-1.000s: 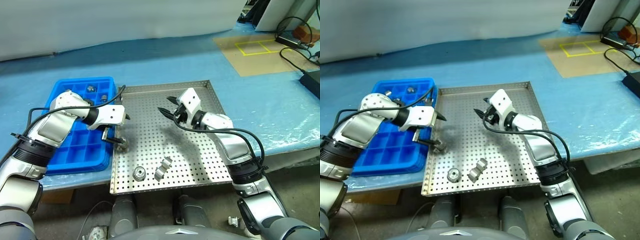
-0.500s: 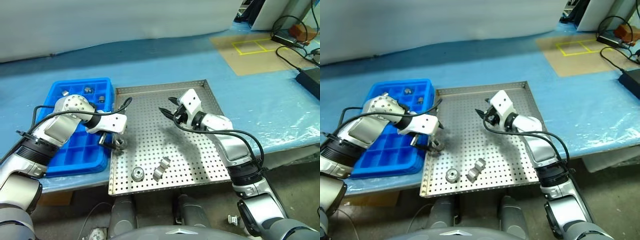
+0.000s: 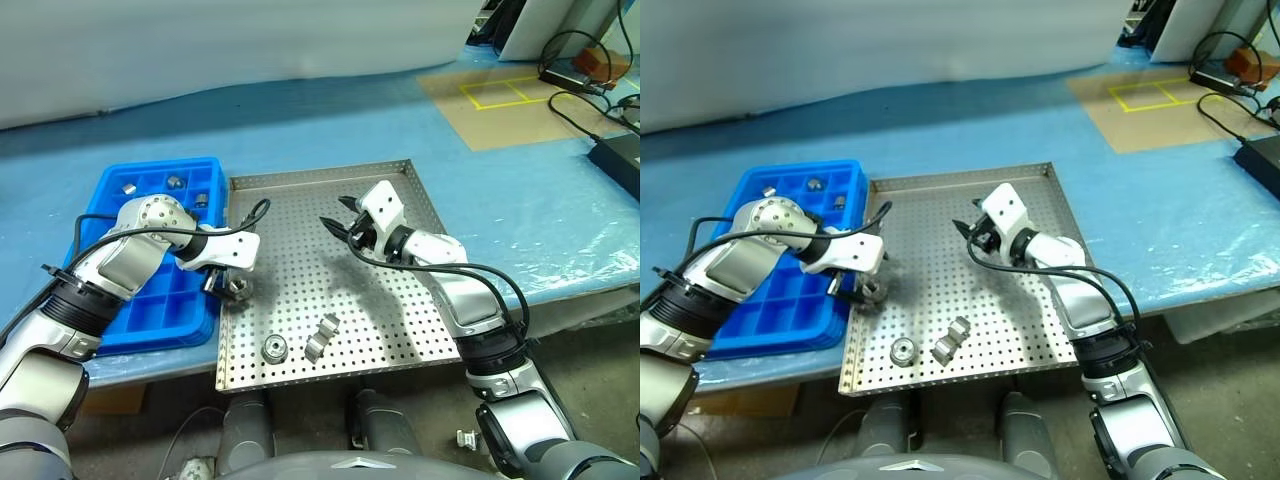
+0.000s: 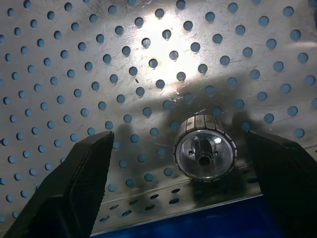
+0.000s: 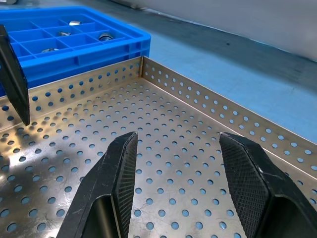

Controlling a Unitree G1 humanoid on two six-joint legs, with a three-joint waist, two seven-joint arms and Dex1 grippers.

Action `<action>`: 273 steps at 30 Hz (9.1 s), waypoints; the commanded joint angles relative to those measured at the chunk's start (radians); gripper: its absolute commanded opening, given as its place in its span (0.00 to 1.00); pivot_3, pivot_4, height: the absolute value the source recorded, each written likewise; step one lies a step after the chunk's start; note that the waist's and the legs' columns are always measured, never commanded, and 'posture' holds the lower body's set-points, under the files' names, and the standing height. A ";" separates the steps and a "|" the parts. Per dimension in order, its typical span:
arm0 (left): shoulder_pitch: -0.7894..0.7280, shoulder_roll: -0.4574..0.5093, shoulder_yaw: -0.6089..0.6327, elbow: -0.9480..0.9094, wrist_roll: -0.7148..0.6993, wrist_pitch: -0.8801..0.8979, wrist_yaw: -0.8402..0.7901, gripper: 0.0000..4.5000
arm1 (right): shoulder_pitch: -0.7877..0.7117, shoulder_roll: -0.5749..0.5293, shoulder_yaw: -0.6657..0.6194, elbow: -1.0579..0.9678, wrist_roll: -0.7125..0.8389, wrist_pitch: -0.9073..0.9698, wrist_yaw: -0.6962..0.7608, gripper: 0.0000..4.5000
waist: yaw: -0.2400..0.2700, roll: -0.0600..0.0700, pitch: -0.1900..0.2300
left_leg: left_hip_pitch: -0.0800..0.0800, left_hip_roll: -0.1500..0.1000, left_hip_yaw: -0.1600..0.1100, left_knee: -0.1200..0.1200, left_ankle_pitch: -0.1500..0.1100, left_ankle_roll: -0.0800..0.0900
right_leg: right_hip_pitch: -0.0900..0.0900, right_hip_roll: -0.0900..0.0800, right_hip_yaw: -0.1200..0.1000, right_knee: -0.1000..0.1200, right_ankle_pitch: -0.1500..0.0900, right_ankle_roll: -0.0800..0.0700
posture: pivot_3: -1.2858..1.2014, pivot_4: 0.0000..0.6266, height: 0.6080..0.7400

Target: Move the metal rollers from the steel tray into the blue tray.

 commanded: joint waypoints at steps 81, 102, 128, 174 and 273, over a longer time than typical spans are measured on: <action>0.339 -0.249 0.597 -0.414 -0.414 0.338 0.675 0.37 | -0.346 0.136 -0.013 0.287 0.116 -0.118 0.249 0.60 | 0.020 -0.002 0.001 | -0.010 0.003 -0.009 -0.008 0.003 -0.005 | -0.007 0.004 -0.010 -0.001 -0.002 -0.003 | 0.59 0.24 1.00; 0.554 -0.407 0.789 -0.420 -0.328 0.347 1.160 0.37 | -0.512 0.373 0.027 0.637 0.054 -0.350 0.346 0.60 | 0.176 -0.004 0.001 | -0.021 0.009 -0.013 -0.003 0.001 -0.001 | -0.008 0.001 -0.024 -0.002 -0.005 -0.008 | 0.69 0.24 1.00; 0.388 -0.392 0.673 -0.110 -0.311 0.262 1.166 0.53 | -0.426 0.291 0.018 0.534 0.020 -0.317 0.232 0.60 | 0.141 -0.005 0.001 | -0.022 0.010 -0.014 -0.002 0.006 -0.008 | -0.009 0.001 -0.025 0.000 -0.002 -0.003 | 0.62 0.24 1.00; 0.170 -0.144 0.255 -0.116 -0.504 0.010 0.107 0.99 | 0.148 -0.189 -0.158 -0.374 0.197 0.297 0.164 0.60 | 0.006 -0.005 0.001 | -0.010 0.009 -0.008 -0.005 0.006 -0.008 | -0.002 0.004 -0.017 0.000 -0.001 -0.002 | 0.43 0.24 1.00; 0.336 0.031 0.000 -0.575 -0.301 0.464 0.253 0.63 | 0.154 -0.189 -0.027 -0.323 0.153 0.264 0.090 0.60 | 0.031 -0.004 0.001 | -0.003 0.009 -0.005 -0.003 0.007 -0.008 | 0.004 0.004 -0.013 0.000 -0.004 -0.007 | 0.47 0.24 1.00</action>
